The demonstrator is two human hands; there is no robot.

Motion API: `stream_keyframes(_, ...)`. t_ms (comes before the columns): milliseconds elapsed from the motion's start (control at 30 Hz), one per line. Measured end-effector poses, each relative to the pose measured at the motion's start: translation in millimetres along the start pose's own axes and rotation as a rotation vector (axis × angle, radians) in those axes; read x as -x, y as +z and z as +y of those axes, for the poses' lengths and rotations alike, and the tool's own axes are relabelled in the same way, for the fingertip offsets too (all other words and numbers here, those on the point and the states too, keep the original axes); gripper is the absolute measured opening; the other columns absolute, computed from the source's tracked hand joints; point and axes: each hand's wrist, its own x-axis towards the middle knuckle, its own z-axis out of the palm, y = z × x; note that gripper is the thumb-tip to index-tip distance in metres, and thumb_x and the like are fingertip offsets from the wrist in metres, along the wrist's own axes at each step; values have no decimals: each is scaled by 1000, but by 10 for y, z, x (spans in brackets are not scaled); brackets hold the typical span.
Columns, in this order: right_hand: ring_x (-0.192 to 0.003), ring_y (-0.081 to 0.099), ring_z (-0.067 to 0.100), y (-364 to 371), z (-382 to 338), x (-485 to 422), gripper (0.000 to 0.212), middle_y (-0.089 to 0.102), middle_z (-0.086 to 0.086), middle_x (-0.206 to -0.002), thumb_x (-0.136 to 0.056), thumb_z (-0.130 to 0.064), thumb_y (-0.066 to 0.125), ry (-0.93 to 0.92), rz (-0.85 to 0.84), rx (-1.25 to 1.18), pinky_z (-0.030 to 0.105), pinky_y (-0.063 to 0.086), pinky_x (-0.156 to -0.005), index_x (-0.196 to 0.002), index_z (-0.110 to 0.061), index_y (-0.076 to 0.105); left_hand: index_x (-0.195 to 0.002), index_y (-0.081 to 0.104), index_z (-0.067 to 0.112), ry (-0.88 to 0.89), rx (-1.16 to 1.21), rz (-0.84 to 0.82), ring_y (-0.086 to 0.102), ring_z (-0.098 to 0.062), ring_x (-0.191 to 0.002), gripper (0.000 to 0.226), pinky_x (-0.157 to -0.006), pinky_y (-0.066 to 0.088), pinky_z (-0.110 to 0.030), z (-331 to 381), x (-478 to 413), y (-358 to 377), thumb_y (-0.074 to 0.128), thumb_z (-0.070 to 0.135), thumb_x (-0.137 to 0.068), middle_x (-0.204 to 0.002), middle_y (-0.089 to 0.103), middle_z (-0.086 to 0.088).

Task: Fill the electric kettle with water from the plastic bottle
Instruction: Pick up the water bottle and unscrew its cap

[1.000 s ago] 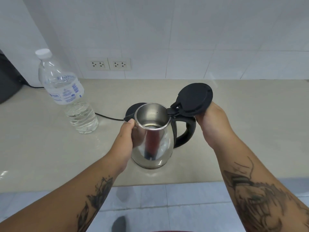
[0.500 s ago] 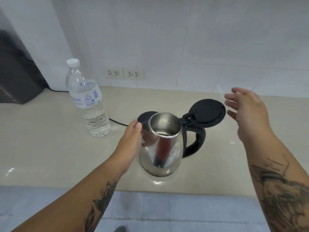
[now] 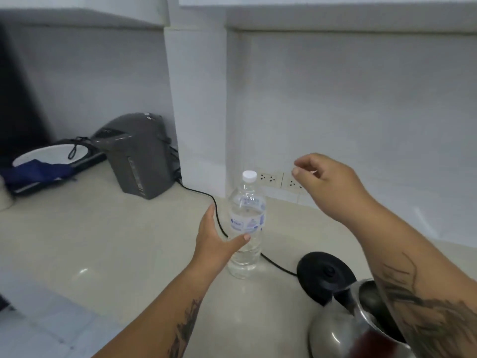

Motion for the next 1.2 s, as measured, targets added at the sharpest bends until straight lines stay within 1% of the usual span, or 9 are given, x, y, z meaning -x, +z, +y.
stream_keyframes(200,-97,61,21,719,-310,-464,49,65,-3,-104,-91,-60,43,-71,-187,292,34,49,-76,-118,-23,60,-150,20,41,-72,142,-242,46,-9,-133,126,-110,41,-40,-309,-343,179,95,39,-49,-146,46,15)
stream_keyframes(333,-64,53,24,961,-328,-587,52,49,-2,-64,-93,-61,36,-103,-117,611,28,30,-48,-70,-16,47,-133,43,39,-54,125,-176,60,3,-108,90,-90,49,-22,-407,-432,289,90,22,-59,-118,64,18)
stream_keyframes(467,-79,55,25,912,-254,-682,31,54,1,-78,-97,-42,42,-354,-276,562,33,41,-62,-97,-17,61,-114,58,36,-82,52,-194,66,-2,-98,64,-80,51,-20,-481,-532,253,89,26,-59,-105,71,15)
stream_keyframes(600,-94,57,19,767,-242,-707,27,52,-4,-101,-96,-39,45,-323,-407,421,37,48,-82,-115,-29,60,-115,59,36,-92,35,-230,68,-3,-97,65,-87,55,-29,-498,-539,239,88,29,-58,-105,73,14)
stream_keyframes(733,-73,54,20,797,-324,-722,55,55,-3,-77,-89,-67,35,-179,-304,718,31,37,-55,-75,-17,51,-115,57,36,-91,41,-233,66,-4,-98,62,-84,53,-26,-481,-518,248,86,28,-61,-105,71,13)
stream_keyframes(800,-71,52,22,812,-367,-722,53,50,-1,-70,-92,-63,36,-184,-317,765,30,30,-50,-70,-15,46,-115,55,37,-87,36,-236,66,-3,-98,62,-84,53,-26,-478,-506,242,86,29,-62,-106,71,14)
stream_keyframes(967,-95,51,22,692,-409,-699,26,48,0,-105,-98,-30,45,-246,-520,638,33,42,-77,-122,-27,57,-113,56,38,-84,31,-251,67,-5,-99,63,-86,55,-27,-482,-515,227,87,30,-59,-106,72,13)
stream_keyframes(1067,-103,55,21,604,-400,-620,35,50,-1,-118,-96,-12,48,-281,-528,519,36,48,-86,-121,-34,61,-112,58,35,-69,-3,-211,68,-5,-98,64,-86,55,-28,-460,-473,220,89,30,-56,-103,73,13)
stream_keyframes(1200,-96,61,18,313,-310,-363,35,50,-4,-118,-96,-11,49,-176,-371,206,28,49,-76,-118,-35,62,-108,57,38,28,-110,-162,67,-1,-90,60,-81,56,-28,-276,-247,149,87,38,-57,-97,72,15)
